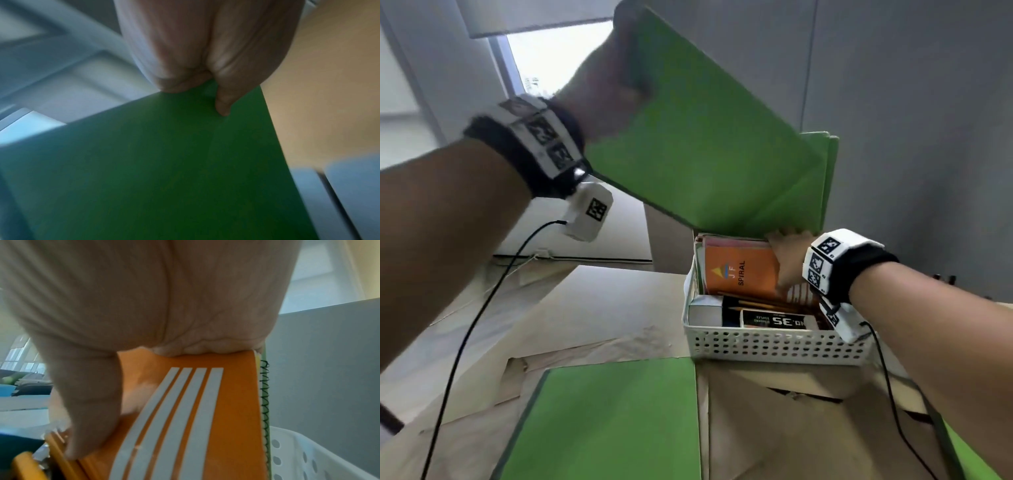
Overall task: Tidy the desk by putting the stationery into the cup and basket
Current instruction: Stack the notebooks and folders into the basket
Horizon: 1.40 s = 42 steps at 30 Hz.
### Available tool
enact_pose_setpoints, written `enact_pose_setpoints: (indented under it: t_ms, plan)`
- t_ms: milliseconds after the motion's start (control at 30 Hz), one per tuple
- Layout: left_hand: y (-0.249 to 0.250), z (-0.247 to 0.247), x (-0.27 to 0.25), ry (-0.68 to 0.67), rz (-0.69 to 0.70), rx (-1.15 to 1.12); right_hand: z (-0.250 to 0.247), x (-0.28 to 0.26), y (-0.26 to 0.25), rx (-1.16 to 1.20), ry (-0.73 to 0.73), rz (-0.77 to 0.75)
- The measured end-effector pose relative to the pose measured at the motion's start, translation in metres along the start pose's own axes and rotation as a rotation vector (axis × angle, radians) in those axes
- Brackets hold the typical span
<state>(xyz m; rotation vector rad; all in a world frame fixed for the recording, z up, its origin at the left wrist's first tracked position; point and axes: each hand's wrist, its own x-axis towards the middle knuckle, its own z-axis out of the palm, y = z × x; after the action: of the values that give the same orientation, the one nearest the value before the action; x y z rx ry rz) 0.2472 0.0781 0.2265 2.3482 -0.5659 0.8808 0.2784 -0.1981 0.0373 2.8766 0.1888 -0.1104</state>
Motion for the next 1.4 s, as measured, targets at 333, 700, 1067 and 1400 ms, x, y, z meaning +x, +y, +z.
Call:
enact_pose_setpoints:
  t_ms: [333, 700, 1067, 1400]
  plan:
    - [0.06, 0.153, 0.018, -0.302, 0.287, 0.528, 0.029, 0.064, 0.011, -0.043, -0.017, -0.03]
    - [0.078, 0.188, 0.018, -0.504, 0.22, 0.6, 0.029, 0.061, 0.014, 0.011, 0.054, -0.069]
    - [-0.016, 0.091, -0.182, -1.185, -0.196, 0.635, 0.001, 0.013, 0.0, -0.002, 0.065, -0.058]
    - [-0.053, 0.082, -0.239, -1.34, -0.324, 0.49, -0.001, 0.005, -0.006, -0.028, 0.06, -0.029]
